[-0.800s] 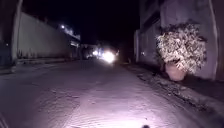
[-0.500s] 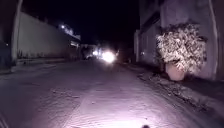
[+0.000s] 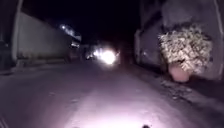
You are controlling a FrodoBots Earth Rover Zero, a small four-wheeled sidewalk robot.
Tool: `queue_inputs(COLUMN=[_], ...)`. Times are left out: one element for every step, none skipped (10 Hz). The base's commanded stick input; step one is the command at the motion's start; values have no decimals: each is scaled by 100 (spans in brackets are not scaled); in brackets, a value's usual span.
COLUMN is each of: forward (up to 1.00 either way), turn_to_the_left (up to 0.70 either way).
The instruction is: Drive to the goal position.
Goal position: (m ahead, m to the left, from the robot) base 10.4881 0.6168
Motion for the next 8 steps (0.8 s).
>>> queue_inputs(forward=[70, 70, 70, 70, 70, 70, 70, 70], turn_to_the_left=[0, 0, 0, 0, 0, 0, 0, 0])
